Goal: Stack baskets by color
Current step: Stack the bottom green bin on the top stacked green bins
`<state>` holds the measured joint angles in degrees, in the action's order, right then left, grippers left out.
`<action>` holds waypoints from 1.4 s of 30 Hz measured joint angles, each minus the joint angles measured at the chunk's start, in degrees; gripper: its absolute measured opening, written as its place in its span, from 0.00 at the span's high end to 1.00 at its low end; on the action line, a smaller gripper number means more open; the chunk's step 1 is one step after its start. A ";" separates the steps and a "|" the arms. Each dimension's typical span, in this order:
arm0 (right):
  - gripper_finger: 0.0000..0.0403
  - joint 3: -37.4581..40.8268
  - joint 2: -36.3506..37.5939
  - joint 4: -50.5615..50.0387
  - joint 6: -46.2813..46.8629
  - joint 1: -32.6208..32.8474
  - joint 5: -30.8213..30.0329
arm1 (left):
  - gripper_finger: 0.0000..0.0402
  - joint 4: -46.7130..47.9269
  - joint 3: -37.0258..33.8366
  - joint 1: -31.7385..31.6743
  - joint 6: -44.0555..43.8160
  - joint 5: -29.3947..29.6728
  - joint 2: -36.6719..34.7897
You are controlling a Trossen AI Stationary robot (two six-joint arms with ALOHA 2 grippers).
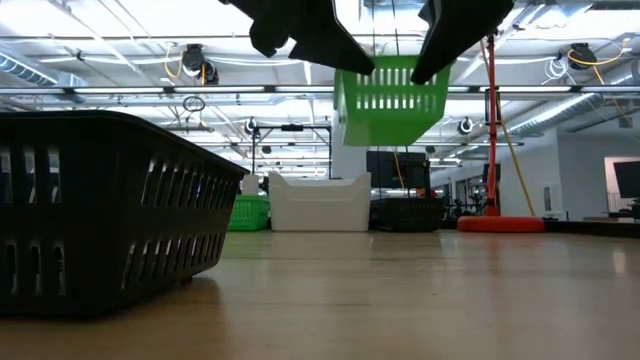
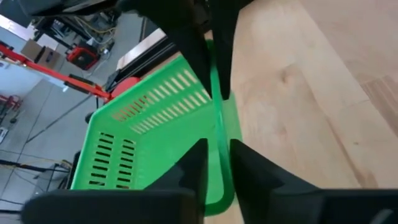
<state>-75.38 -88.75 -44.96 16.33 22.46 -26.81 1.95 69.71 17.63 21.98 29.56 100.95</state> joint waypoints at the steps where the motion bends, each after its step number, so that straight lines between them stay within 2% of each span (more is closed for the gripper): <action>1: 0.98 0.01 0.00 0.12 -0.08 0.00 0.00 | 0.87 0.08 -0.02 0.00 0.08 -0.04 0.00; 5: 0.98 0.01 0.00 0.52 -0.08 0.00 0.00 | 0.96 1.27 0.02 -0.15 0.84 -0.95 0.00; 8: 0.98 0.03 -0.02 1.23 -0.08 0.00 -0.02 | 0.98 2.68 0.04 -0.54 0.71 -1.27 -0.07; 14: 0.98 0.12 -0.02 3.83 -0.43 0.00 0.01 | 0.85 4.25 0.04 -1.32 0.00 -2.82 -0.10; 17: 0.97 0.12 -0.02 4.23 -0.54 0.05 -0.16 | 0.86 4.36 0.04 -1.34 1.17 -2.84 -0.06; 21: 0.91 -0.05 0.16 5.87 -0.54 0.17 -0.72 | 0.97 4.66 -0.09 -1.38 1.91 -2.93 0.10; 26: 0.79 -0.19 0.28 7.62 -1.76 0.89 -1.51 | 0.97 5.19 -0.20 -1.38 1.46 -2.74 0.14; 33: 0.63 -0.16 2.89 8.24 -2.48 5.23 -5.49 | 0.98 10.54 -0.19 -1.93 -2.06 -2.49 -4.51; 37: 0.59 -0.10 6.30 8.30 -2.51 9.02 -8.30 | 0.98 15.87 -0.13 -2.56 -4.20 -1.59 -8.77; 42: 0.59 -0.10 10.62 8.82 -1.93 14.25 -12.44 | 0.99 23.69 -0.14 -3.92 -4.61 0.50 -14.90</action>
<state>-75.48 -78.13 -36.14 14.40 36.71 -39.24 25.63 69.57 13.71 17.37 30.06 86.05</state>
